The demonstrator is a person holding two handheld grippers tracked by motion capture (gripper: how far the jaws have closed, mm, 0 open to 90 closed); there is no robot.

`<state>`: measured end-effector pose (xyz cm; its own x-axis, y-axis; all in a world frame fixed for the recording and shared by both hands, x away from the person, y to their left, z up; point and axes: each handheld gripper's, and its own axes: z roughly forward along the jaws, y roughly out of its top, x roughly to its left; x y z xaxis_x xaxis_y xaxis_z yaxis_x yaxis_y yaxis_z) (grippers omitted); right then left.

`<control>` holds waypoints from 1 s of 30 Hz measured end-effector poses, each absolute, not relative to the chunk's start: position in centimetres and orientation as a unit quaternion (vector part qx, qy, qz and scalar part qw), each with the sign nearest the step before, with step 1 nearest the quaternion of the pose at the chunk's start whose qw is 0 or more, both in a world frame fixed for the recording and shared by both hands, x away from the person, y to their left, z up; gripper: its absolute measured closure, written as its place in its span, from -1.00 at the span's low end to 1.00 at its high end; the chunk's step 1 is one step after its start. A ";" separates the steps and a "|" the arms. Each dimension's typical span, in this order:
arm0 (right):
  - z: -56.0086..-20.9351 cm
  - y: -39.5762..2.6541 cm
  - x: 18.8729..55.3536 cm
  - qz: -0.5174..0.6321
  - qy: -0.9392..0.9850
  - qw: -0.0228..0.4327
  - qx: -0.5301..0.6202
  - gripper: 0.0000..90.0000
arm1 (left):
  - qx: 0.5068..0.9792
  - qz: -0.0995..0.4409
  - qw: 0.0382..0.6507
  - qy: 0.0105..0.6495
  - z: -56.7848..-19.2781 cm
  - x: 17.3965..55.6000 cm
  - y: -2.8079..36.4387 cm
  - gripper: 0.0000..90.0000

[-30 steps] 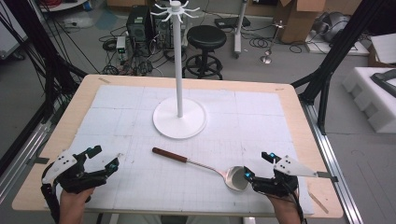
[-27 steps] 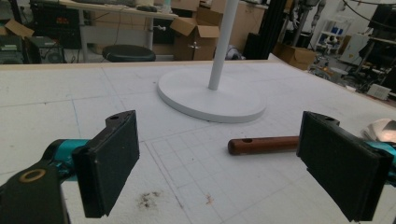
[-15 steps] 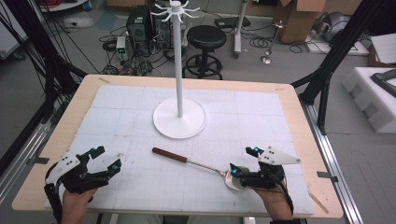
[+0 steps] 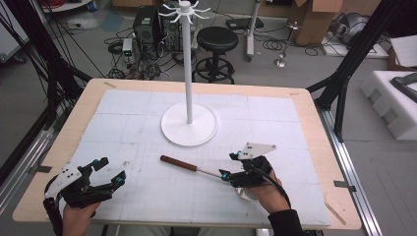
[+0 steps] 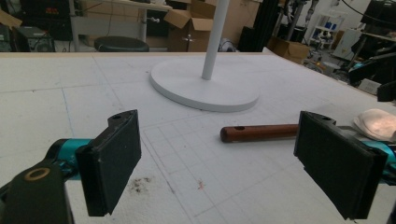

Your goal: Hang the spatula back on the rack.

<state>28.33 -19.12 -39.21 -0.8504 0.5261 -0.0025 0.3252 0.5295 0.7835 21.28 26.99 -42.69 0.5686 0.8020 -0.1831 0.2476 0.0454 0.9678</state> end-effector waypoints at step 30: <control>-42.7 -16.3 30.5 0.295 0.929 0.042 0.218 0.67 | 0.653 0.228 0.598 0.406 -43.0 21.3 26.8 -0.63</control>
